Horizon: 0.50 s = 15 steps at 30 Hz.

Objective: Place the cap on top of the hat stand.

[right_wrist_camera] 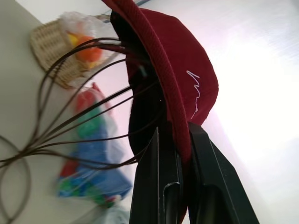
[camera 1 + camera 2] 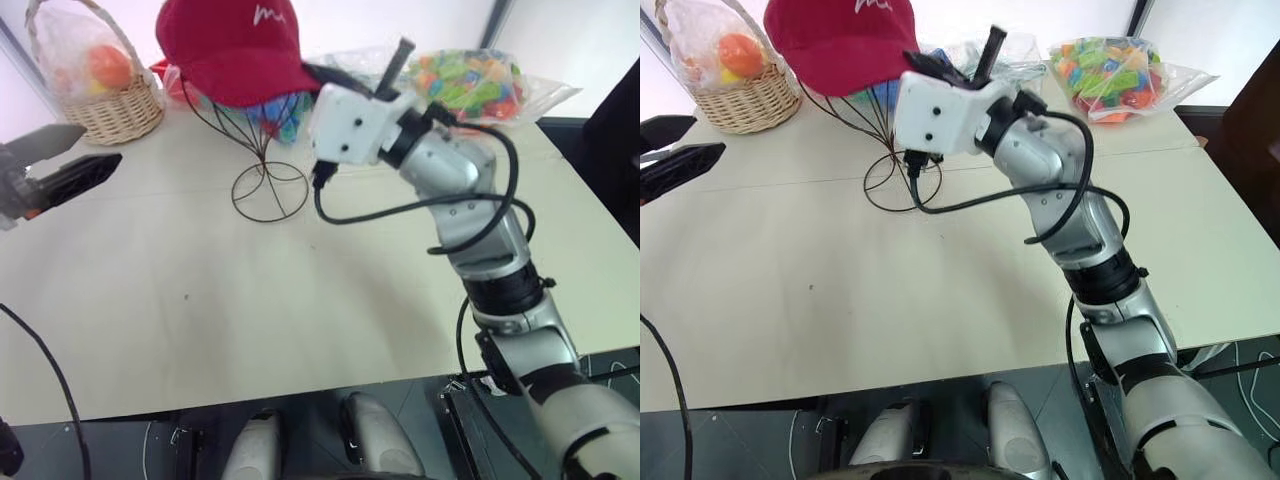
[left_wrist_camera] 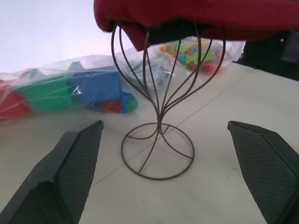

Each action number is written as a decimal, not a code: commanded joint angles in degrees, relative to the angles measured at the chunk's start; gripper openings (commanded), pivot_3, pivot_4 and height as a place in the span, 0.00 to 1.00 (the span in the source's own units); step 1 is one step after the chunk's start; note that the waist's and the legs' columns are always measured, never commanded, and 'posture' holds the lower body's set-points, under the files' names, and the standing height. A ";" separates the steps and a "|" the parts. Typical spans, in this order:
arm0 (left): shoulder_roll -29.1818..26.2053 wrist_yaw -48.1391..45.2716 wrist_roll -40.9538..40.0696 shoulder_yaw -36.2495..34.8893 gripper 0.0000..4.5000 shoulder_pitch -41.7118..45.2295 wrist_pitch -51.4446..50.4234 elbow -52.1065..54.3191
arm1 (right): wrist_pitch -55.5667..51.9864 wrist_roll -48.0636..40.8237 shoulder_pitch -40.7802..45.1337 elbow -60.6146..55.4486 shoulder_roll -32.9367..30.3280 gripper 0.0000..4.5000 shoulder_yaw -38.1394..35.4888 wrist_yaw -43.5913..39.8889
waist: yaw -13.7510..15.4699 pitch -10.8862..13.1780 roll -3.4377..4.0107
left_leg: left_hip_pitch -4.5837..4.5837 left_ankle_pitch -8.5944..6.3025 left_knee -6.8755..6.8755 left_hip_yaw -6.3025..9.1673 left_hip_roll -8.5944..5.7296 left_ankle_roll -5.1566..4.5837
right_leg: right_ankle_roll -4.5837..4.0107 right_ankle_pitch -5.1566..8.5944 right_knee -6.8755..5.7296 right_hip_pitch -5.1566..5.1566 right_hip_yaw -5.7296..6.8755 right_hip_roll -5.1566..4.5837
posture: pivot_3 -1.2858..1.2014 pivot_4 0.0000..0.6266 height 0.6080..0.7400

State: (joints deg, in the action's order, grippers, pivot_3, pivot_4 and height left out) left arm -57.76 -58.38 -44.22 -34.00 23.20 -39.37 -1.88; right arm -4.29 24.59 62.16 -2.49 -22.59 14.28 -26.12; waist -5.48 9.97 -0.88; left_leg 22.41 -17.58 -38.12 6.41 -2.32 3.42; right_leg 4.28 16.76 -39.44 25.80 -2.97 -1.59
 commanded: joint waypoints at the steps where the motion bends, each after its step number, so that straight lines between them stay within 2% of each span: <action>1: 0.69 0.56 0.28 -0.08 1.00 0.43 2.00 0.45 | 3.84 -0.76 8.78 3.12 -0.25 0.01 -4.55 4.90 | -0.02 0.00 0.00 | 0.00 0.00 0.01 0.01 0.00 0.00 | 0.00 0.00 0.00 0.01 0.00 0.00 | 0.52 0.24 1.00; 5: 1.88 0.88 0.56 0.66 1.00 0.23 3.14 0.36 | 5.07 -2.81 13.80 8.35 0.96 0.01 -5.73 6.44 | -0.08 -0.04 -0.07 | 0.00 0.00 0.03 0.01 0.00 0.00 | 0.00 0.00 0.01 0.01 0.02 -0.02 | 0.52 0.24 1.00; 9: 2.86 1.29 0.53 1.00 1.00 0.06 3.95 0.39 | 3.92 -6.21 11.33 7.73 4.49 0.01 -4.83 4.80 | -0.15 -0.09 -0.09 | -0.04 0.00 -0.01 0.01 0.00 0.00 | -0.01 0.00 -0.03 -0.04 0.02 -0.02 | 0.52 0.24 1.00; 15: 3.43 1.52 0.68 0.87 1.00 -0.31 4.43 0.18 | 5.52 -5.19 7.15 9.10 8.49 0.01 -1.02 5.83 | -0.21 -0.09 -0.09 | -0.03 0.00 -0.02 0.00 0.00 0.00 | 0.00 -0.01 -0.09 -0.01 0.02 -0.03 | 0.52 0.24 1.00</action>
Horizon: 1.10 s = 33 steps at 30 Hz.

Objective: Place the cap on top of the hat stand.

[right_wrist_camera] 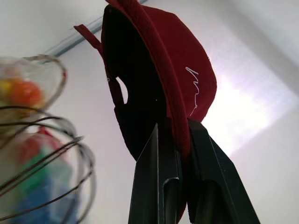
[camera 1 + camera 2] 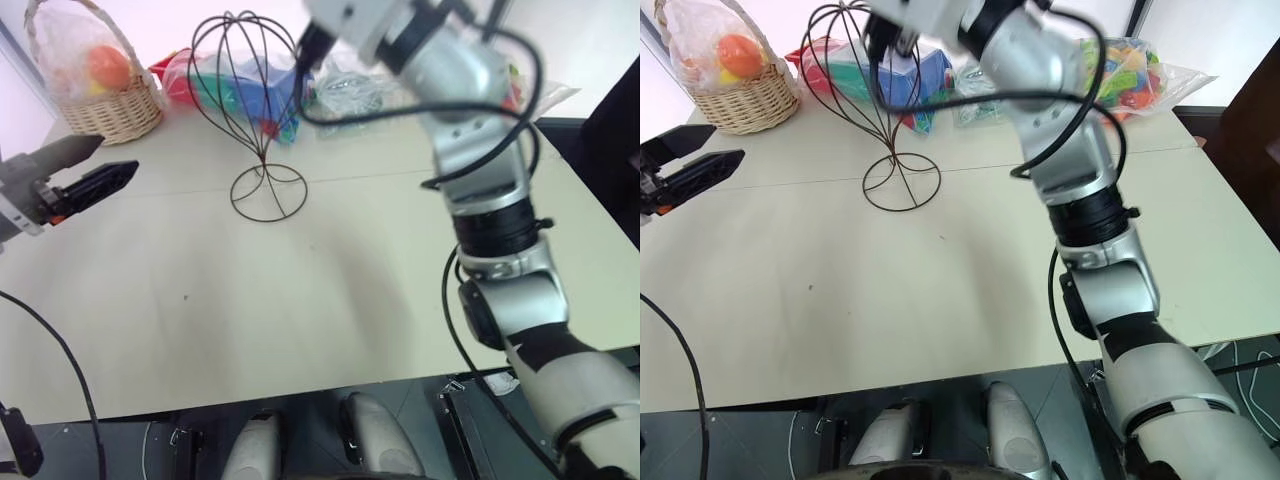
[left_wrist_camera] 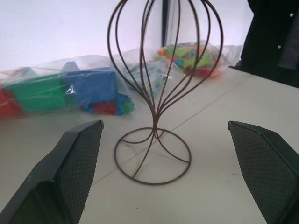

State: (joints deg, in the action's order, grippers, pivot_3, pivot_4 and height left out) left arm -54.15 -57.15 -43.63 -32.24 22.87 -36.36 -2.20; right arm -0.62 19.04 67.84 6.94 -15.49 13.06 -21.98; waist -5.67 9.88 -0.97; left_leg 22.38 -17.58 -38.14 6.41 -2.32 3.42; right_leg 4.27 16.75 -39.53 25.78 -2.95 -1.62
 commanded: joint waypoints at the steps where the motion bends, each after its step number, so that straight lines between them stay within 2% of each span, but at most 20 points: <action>1: -0.14 0.37 0.08 -0.93 1.00 -0.07 1.42 0.55 | 2.28 0.69 1.31 0.63 1.86 0.01 0.54 2.33 | -0.04 0.00 0.00 | 0.00 0.00 0.00 0.00 0.00 0.01 | 0.00 0.00 0.00 0.00 0.00 0.00 | 0.52 0.24 1.00; 11: -0.26 0.60 -0.06 -1.20 1.00 -1.03 1.20 0.86 | 7.29 5.17 -5.27 2.50 1.41 0.01 4.56 4.23 | -0.02 -0.02 -0.02 | 0.00 0.01 -0.03 0.01 0.00 0.02 | 0.00 0.00 -0.02 -0.01 0.01 0.00 | 0.52 0.24 1.00; 18: -0.31 0.71 -0.15 -0.73 1.00 -1.42 1.10 1.03 | 10.31 9.28 -12.42 3.08 -3.05 0.01 5.93 4.17 | -0.36 -0.05 -0.03 | -0.04 0.01 -0.04 -0.02 -0.01 0.01 | 0.00 0.00 -0.07 -0.01 0.00 0.02 | 0.52 0.24 1.00; 33: -0.90 -0.04 0.46 1.21 1.00 1.14 1.30 -0.97 | 6.71 9.08 -21.43 -9.10 -8.77 0.01 4.08 -2.02 | 0.24 -0.06 -0.04 | -0.05 0.02 -0.12 -0.02 -0.01 0.03 | 0.00 0.00 -0.20 -0.02 0.00 0.01 | 0.52 0.24 1.00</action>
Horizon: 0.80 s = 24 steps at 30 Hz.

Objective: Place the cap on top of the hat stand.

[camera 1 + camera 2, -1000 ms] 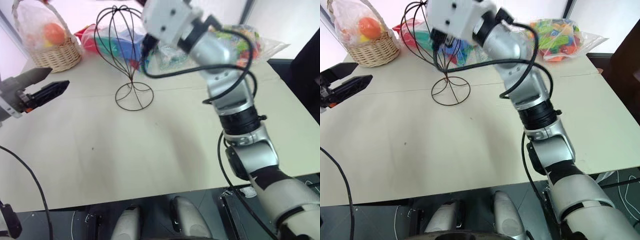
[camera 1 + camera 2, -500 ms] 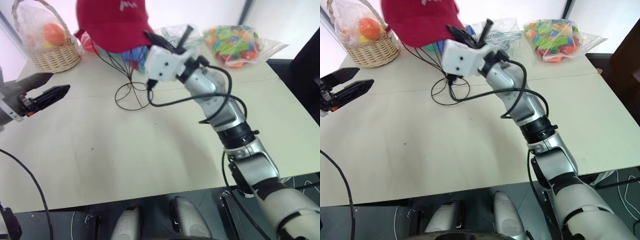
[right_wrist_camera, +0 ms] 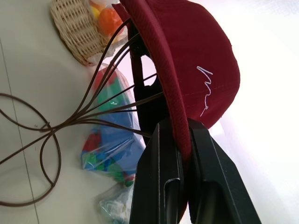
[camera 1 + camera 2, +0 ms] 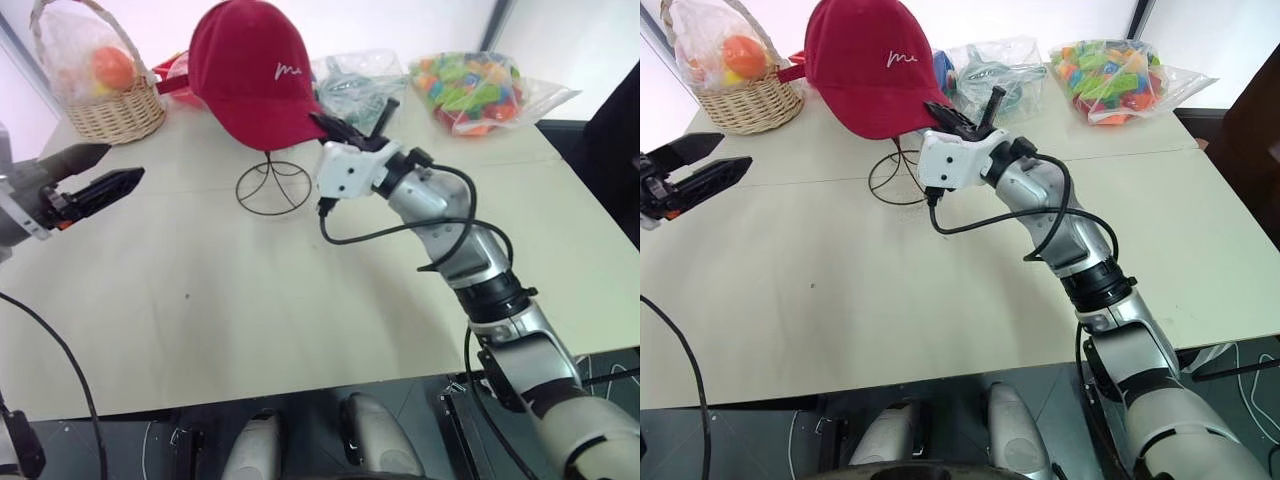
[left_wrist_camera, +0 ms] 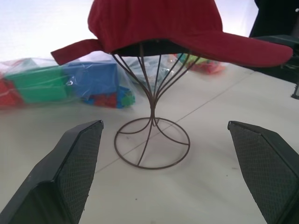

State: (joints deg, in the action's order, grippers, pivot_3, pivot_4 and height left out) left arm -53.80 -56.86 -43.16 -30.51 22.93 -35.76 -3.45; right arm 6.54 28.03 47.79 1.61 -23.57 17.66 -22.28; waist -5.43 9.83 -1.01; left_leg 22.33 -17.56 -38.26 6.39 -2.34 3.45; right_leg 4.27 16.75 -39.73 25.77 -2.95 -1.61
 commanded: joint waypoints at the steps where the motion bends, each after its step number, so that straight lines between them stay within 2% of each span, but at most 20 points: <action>1: -1.32 -0.43 0.04 -0.42 1.00 1.26 0.69 0.18 | -0.39 0.44 -2.72 -4.82 -1.01 0.01 -0.20 -1.94 | 0.01 0.00 0.00 | 0.00 0.00 0.00 0.00 0.00 0.00 | 0.00 0.00 -0.01 0.00 0.00 0.00 | 0.52 0.24 1.00; 9: -1.75 -0.94 -0.01 -0.15 1.00 1.96 0.43 -0.33 | 0.86 4.06 -9.42 -6.37 -0.47 0.01 2.80 -1.34 | 0.02 -0.03 -0.03 | -0.04 0.00 0.00 0.00 0.00 0.00 | 0.00 0.00 -0.03 -0.03 0.00 0.01 | 0.52 0.24 1.00; 23: -1.63 -0.38 -0.53 -1.22 1.00 0.56 -0.56 1.34 | 6.02 6.59 -5.99 1.18 -0.86 0.01 3.16 0.16 | 0.06 -0.03 -0.04 | -0.85 -0.02 0.17 0.00 0.00 -0.03 | 0.00 0.00 0.13 -0.79 0.00 0.02 | 0.52 0.24 1.00; 24: -1.57 -0.30 -0.64 -1.37 1.00 0.30 -0.64 1.60 | 6.52 6.94 -5.59 1.49 -1.16 0.08 3.05 0.48 | 0.06 -0.03 -0.04 | -0.86 -0.02 0.17 0.00 0.00 -0.03 | 0.00 0.00 0.14 -0.81 0.00 0.01 | 0.52 0.24 1.00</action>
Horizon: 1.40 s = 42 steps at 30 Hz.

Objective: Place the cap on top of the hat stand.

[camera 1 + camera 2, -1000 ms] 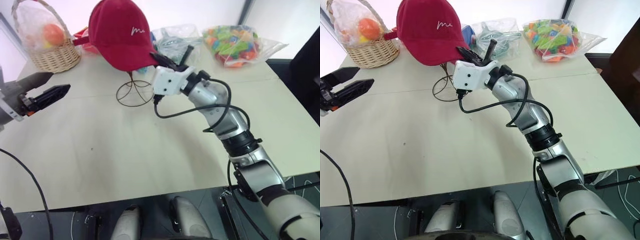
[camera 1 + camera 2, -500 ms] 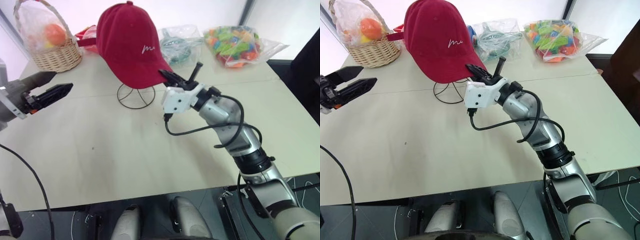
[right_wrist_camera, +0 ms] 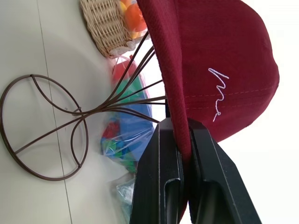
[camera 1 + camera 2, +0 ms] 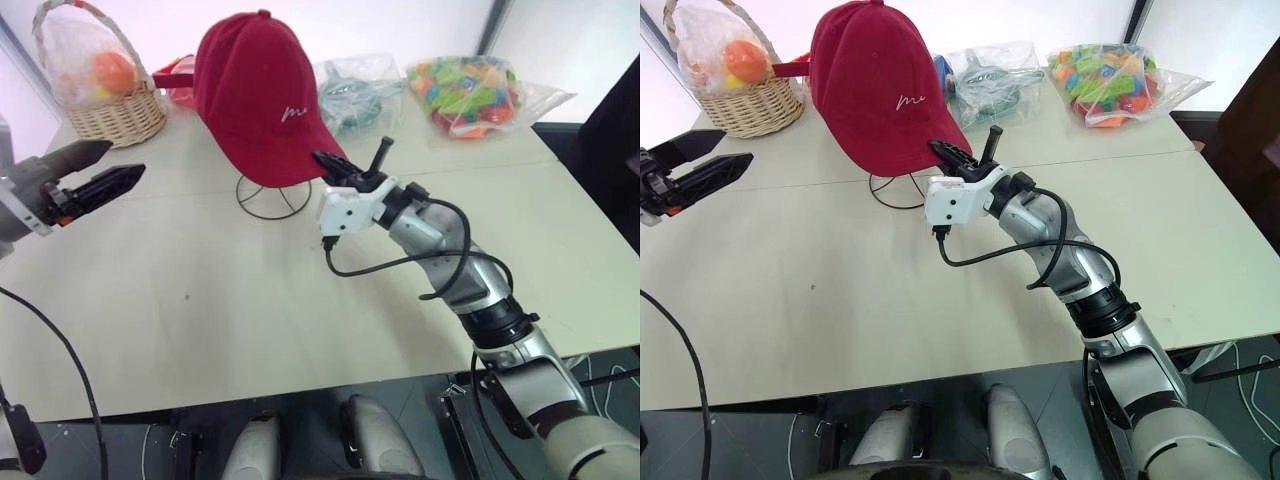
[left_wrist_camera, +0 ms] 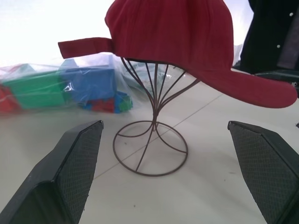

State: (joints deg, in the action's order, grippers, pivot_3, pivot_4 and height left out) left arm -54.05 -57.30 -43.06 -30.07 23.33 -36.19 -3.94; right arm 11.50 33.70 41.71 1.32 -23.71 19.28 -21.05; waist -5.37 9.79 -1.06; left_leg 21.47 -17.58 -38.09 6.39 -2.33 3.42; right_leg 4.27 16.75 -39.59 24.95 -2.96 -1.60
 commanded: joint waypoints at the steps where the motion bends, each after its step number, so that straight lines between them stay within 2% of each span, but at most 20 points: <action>1: -1.24 0.27 -0.86 -1.90 1.00 -0.23 -0.29 2.26 | 2.10 1.77 0.97 2.04 -1.34 0.16 1.27 -0.25 | 0.00 0.00 0.00 | 0.00 0.00 0.00 0.00 0.00 0.00 | 0.00 0.00 0.00 0.00 0.00 0.00 | 0.52 0.24 1.00; 3: -1.17 0.41 -0.98 -2.05 1.00 -0.40 -0.46 2.48 | 2.77 2.23 1.52 2.37 -1.65 0.32 1.07 0.28 | 0.01 0.00 0.00 | 0.01 0.00 0.00 0.01 0.00 0.00 | 0.00 0.00 0.01 0.00 0.00 0.01 | 0.52 0.24 1.00; 5: -0.93 0.59 -1.04 -1.97 1.00 -0.45 -0.58 2.73 | 3.42 2.69 1.86 2.75 -1.93 0.57 1.02 0.88 | 0.10 0.00 0.00 | 0.02 0.00 0.00 0.01 0.00 0.00 | 0.00 0.00 0.01 0.01 0.00 0.00 | 0.52 0.24 1.00; 9: -0.56 0.84 -1.10 -1.68 1.00 -0.25 -0.67 2.87 | 3.90 3.41 1.87 3.20 -2.28 0.99 0.86 1.65 | 0.08 0.00 0.00 | 0.03 0.00 0.00 0.01 0.00 0.00 | 0.00 0.00 0.02 0.01 0.00 0.00 | 0.52 0.24 1.00; 19: -0.44 0.77 -1.11 -0.94 1.00 0.38 -0.79 2.62 | 3.87 3.66 0.26 1.38 -4.94 0.99 0.00 -0.06 | 0.17 0.00 0.00 | 0.03 0.00 0.00 0.01 0.00 0.00 | 0.00 0.00 0.03 0.00 0.00 0.00 | 0.52 0.24 1.00; 24: -0.66 0.57 -1.12 -1.02 1.00 0.20 -0.96 2.61 | 2.54 -1.54 0.38 -1.61 -8.25 0.99 -4.40 -3.47 | 1.00 0.01 0.01 | 0.03 -0.01 0.00 -0.03 0.00 -0.01 | 0.00 0.00 0.05 0.01 0.00 0.00 | 0.52 0.24 1.00; 32: -1.15 0.59 -1.33 -1.84 1.00 -1.22 -1.90 3.24 | -2.40 -17.92 5.21 -0.22 -13.46 0.99 -14.90 -13.05 | 1.67 0.01 0.01 | 0.02 -0.15 -0.02 0.01 0.01 -0.26 | 0.00 0.00 0.15 -0.08 0.03 -0.03 | 0.52 0.24 1.00; 37: -1.29 0.87 -0.73 -2.46 1.00 -3.81 -1.75 4.31 | -14.75 -33.52 6.17 -0.56 -14.06 0.99 -21.74 -21.63 | 1.59 0.01 0.01 | 0.02 -0.18 0.00 0.01 0.04 -0.33 | 0.00 0.00 0.18 -0.08 0.02 -0.02 | 0.52 0.24 1.00; 42: -0.09 2.85 0.07 -3.06 1.00 -7.37 -0.93 7.24 | -31.78 -51.10 1.88 -4.24 -20.97 0.99 -27.20 -36.93 | 2.12 0.03 0.04 | 0.04 -0.26 0.00 0.02 0.04 -0.47 | 0.00 0.00 0.24 -0.10 0.03 -0.06 | 0.52 0.24 1.00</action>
State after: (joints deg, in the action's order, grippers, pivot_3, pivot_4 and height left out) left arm -53.98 -55.25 -43.11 -30.74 16.21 -38.14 1.41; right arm -15.56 -11.58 43.88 0.24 -42.85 -4.87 -53.69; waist -3.25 9.82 -1.02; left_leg 21.51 -17.87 -38.08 6.40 -2.29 2.90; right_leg 4.27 16.75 -39.31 24.85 -2.92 -1.66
